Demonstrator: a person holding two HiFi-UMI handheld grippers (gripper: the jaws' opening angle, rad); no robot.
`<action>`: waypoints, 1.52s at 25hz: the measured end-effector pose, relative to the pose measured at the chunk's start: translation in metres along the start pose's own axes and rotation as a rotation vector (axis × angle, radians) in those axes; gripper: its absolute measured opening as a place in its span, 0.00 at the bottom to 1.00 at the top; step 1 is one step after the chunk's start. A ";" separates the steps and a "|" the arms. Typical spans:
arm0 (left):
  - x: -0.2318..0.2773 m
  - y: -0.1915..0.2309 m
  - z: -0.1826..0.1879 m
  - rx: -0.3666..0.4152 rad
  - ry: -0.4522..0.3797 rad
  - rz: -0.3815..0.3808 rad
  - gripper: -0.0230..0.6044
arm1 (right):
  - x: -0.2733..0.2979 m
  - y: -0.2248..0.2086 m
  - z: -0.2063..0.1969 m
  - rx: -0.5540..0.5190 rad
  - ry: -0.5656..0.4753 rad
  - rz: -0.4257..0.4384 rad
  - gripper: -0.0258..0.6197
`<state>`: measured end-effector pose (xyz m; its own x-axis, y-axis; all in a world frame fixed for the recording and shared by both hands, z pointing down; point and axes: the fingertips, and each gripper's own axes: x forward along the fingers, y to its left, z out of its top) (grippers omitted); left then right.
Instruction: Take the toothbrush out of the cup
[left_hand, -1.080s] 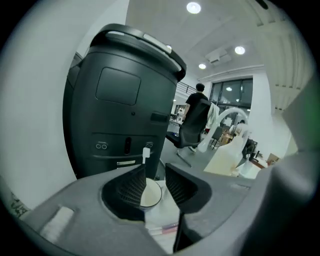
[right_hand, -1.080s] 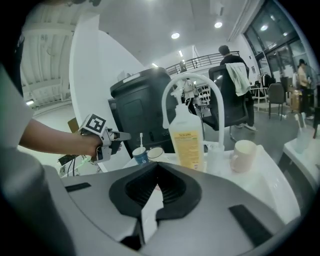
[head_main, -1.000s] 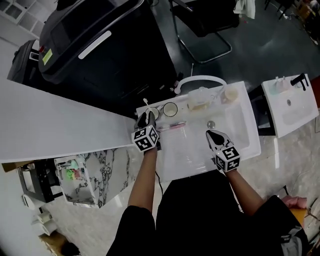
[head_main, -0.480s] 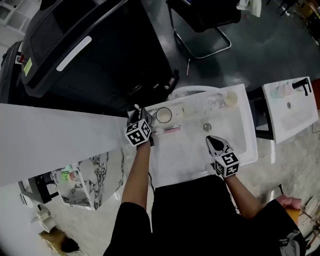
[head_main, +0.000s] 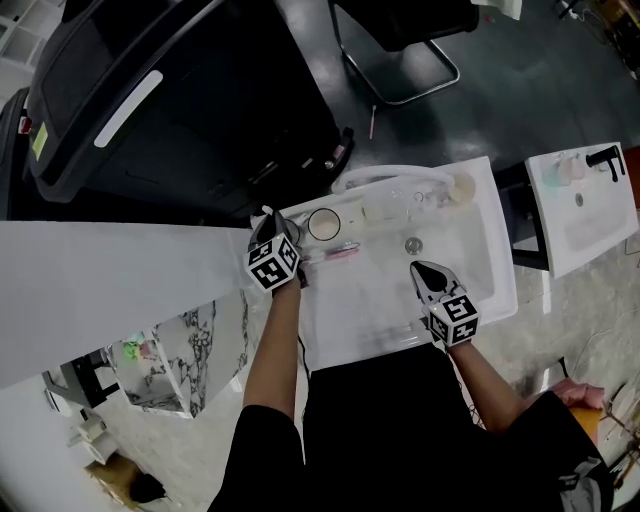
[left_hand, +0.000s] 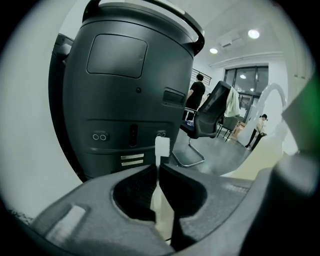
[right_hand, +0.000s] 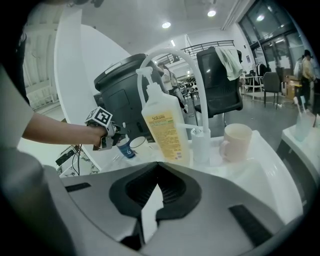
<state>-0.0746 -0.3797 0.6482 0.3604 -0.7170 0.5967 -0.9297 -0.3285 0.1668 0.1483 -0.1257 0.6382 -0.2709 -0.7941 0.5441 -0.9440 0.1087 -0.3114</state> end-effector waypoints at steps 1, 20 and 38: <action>-0.004 0.000 0.001 -0.008 -0.009 0.000 0.08 | -0.002 0.000 -0.001 0.001 0.000 -0.002 0.04; -0.173 -0.006 0.058 -0.088 -0.344 -0.097 0.08 | -0.082 0.058 0.018 -0.125 -0.128 -0.059 0.04; -0.256 -0.016 -0.052 -0.344 -0.349 -0.184 0.08 | -0.125 0.141 -0.037 -0.202 -0.088 0.040 0.04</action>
<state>-0.1565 -0.1588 0.5338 0.4693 -0.8481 0.2459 -0.7990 -0.2893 0.5271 0.0415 0.0108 0.5552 -0.3001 -0.8347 0.4618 -0.9537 0.2521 -0.1642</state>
